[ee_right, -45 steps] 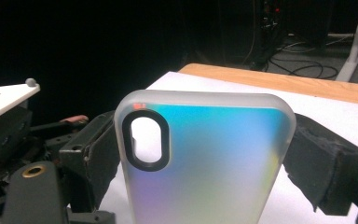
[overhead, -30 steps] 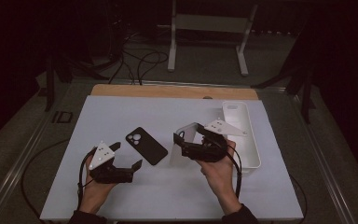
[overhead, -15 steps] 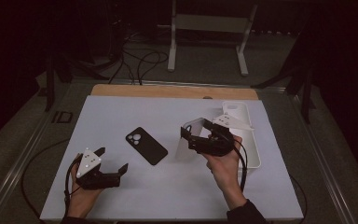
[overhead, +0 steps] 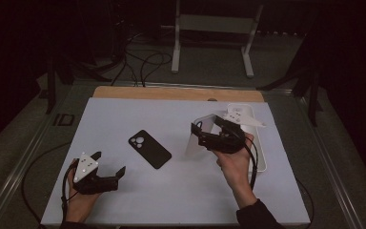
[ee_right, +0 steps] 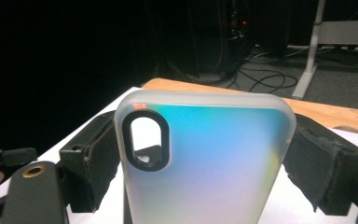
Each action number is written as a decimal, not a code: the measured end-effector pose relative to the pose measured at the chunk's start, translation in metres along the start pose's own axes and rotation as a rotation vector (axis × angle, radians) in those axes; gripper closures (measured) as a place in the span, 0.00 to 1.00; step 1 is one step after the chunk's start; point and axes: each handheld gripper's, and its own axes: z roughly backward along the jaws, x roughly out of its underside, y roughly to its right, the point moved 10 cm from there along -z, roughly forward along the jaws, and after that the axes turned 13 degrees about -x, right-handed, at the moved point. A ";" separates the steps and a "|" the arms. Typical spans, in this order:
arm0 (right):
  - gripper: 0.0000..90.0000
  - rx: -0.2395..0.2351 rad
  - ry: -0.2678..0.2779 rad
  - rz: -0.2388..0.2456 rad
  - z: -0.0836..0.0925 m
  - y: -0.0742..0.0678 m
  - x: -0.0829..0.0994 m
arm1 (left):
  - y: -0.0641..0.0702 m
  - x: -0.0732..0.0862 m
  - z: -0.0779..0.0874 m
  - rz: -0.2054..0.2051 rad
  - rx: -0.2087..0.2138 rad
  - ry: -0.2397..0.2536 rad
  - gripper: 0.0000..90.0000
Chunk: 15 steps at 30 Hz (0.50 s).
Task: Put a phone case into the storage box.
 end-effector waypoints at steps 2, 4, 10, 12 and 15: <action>0.19 0.012 -0.001 0.005 0.001 0.004 -0.003 | 0.000 0.001 0.000 0.001 0.003 -0.002 0.00; 0.19 0.017 0.001 0.004 0.002 0.008 -0.005 | 0.001 0.002 -0.001 -0.006 0.003 -0.006 0.00; 0.19 0.039 0.005 0.009 0.004 0.017 -0.014 | 0.001 0.004 0.000 0.000 0.002 -0.005 0.00; 0.19 0.049 0.004 0.015 0.004 0.020 -0.017 | 0.000 0.005 0.000 0.007 -0.001 -0.001 0.00; 0.19 0.062 0.006 0.021 0.004 0.024 -0.021 | -0.001 0.006 0.000 0.010 -0.005 0.001 0.00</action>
